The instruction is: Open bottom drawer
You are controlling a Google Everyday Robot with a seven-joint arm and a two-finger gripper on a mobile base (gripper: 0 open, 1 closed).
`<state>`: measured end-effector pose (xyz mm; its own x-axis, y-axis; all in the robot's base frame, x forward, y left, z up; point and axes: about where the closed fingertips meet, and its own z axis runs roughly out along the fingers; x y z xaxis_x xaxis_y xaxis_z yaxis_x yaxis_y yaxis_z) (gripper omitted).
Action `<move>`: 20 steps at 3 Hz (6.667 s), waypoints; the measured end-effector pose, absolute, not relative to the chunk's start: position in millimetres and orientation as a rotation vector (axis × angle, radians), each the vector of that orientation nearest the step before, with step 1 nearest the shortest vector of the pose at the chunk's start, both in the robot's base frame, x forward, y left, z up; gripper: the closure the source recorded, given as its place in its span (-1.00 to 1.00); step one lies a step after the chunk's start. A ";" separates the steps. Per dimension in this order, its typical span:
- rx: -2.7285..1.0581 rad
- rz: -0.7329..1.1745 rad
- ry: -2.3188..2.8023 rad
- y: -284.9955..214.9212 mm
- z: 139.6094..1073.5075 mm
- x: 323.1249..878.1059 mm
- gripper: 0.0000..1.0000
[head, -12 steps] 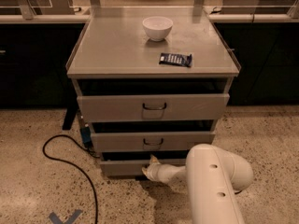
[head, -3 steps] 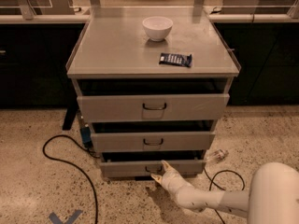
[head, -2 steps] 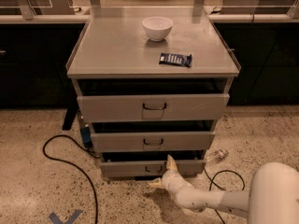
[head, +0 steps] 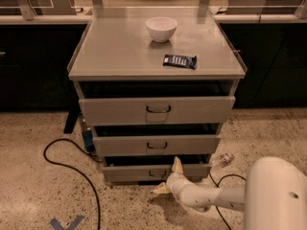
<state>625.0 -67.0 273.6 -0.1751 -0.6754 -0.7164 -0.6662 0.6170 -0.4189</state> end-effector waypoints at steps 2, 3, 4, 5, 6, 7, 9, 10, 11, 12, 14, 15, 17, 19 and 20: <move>-1.285 -0.052 2.046 -72.7 237.8 640.2 -1.00; -1.285 -0.052 2.046 -72.7 237.7 640.2 -1.00; -1.245 -0.031 2.042 -70.7 218.7 653.9 -1.00; -1.220 0.086 2.047 -46.9 166.4 656.1 -1.00; -1.220 0.151 2.052 -32.2 153.9 651.4 -1.00; -1.221 0.152 2.052 -32.1 153.7 651.3 -1.00; -1.219 0.152 2.054 -32.8 154.5 652.3 -0.62; -1.219 0.152 2.054 -32.8 154.4 652.3 -0.16; -1.219 0.152 2.054 -32.7 154.4 652.3 0.31; -1.219 0.152 2.054 -32.7 154.4 652.3 0.77; -1.219 0.152 2.054 -32.7 154.4 652.2 1.00; -1.220 0.152 2.053 -32.7 157.0 652.2 1.00; -1.225 0.133 2.018 -34.9 168.0 653.3 1.00; -1.227 0.122 2.000 -38.9 171.8 655.8 1.00; -1.230 0.111 1.982 -41.1 176.5 657.6 1.00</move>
Offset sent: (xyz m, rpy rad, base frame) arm 0.0120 -0.0014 -0.0161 -0.1118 0.1131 0.0543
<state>657.6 -41.1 176.5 -0.2225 -0.7220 -0.6551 -0.7905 0.5269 -0.3123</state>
